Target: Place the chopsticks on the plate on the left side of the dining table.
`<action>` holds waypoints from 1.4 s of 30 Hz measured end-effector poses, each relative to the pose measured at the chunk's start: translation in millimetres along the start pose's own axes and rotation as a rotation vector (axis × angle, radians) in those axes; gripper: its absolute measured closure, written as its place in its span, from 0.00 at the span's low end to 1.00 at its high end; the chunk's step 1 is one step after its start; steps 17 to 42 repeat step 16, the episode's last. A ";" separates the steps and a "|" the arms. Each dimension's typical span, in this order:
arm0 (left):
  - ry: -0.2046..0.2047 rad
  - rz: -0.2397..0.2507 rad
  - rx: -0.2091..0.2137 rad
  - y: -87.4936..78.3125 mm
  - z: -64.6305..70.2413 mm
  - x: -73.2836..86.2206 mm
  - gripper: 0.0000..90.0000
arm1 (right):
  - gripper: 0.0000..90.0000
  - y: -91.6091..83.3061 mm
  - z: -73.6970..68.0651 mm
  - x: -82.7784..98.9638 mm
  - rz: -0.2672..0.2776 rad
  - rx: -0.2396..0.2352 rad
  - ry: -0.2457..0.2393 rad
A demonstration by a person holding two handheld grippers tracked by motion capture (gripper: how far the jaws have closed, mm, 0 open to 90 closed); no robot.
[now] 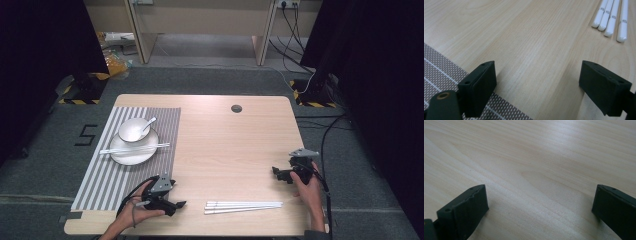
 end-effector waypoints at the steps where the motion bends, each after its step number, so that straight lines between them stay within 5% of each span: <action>1: -0.004 0.000 -0.003 -1.3 0.6 0.8 0.15 | 0.00 0.0 0.0 0.0 0.000 0.000 0.000; 42: -0.006 0.000 -0.007 -3.8 1.9 2.5 0.15 | 0.00 -0.1 -0.6 0.1 -0.001 -0.003 -0.001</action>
Point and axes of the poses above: each handheld gripper's, and its own axes: y roughly forward along the jaws, x roughly out of its underside, z roughly to its right, the point moved 10 cm from there along y, roughly forward along the jaws, and after that the axes turned 10 degrees about z, right-handed, at the moved point
